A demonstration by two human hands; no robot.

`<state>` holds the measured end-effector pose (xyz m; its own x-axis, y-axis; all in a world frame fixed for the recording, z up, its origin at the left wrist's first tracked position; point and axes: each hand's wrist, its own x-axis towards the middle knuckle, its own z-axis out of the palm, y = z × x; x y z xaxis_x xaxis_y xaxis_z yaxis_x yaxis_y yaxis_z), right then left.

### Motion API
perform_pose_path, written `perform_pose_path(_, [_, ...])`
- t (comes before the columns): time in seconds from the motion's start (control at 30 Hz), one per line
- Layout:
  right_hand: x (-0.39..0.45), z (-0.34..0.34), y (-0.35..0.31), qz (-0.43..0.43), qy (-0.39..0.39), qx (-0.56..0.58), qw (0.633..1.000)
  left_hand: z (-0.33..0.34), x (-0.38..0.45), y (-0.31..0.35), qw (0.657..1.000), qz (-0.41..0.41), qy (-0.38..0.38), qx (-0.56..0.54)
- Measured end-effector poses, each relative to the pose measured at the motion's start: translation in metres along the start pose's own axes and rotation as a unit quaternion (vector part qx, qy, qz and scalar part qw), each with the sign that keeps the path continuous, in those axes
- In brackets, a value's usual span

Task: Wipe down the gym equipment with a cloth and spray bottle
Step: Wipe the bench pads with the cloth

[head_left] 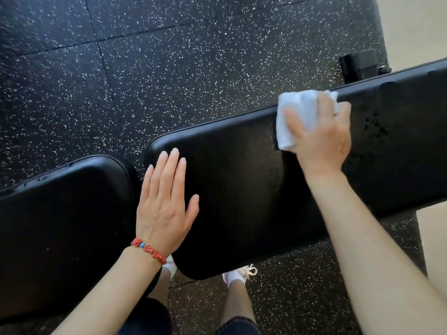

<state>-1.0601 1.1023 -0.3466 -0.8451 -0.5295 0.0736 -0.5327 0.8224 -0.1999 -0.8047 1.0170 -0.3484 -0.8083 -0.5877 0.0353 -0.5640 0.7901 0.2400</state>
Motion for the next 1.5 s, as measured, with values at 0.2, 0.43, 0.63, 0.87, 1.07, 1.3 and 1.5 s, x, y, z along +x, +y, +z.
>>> perform_pose_path(0.2, [-0.021,-0.004,-0.019,0.012,0.047,0.091,0.995,0.005,-0.003,0.014,0.998,-0.054,0.036,0.008])
perform_pose_path(0.43, [-0.05,0.005,-0.011,-0.226,0.066,0.074,0.969,0.004,-0.026,0.032,0.999,-0.032,0.027,0.015])
perform_pose_path(0.63, [-0.027,-0.013,0.052,-0.023,0.065,0.084,0.994,0.011,-0.031,0.036,0.998,-0.043,0.035,0.004])
perform_pose_path(0.87, [-0.112,-0.007,-0.002,-0.151,0.055,0.077,0.984,0.013,-0.034,0.034,0.998,-0.034,0.041,0.013])
perform_pose_path(1.07, [-0.096,-0.016,0.045,-0.075,0.072,0.077,0.992,0.01,-0.036,0.034,0.998,-0.037,0.036,0.02])
perform_pose_path(1.3, [-0.148,-0.015,0.009,-0.004,0.051,0.101,0.994,0.014,-0.067,0.05,0.999,-0.009,0.041,-0.009])
perform_pose_path(1.5, [-0.189,-0.011,0.003,-0.212,0.072,0.082,0.971,0.014,-0.075,0.05,1.0,-0.001,0.018,-0.002])
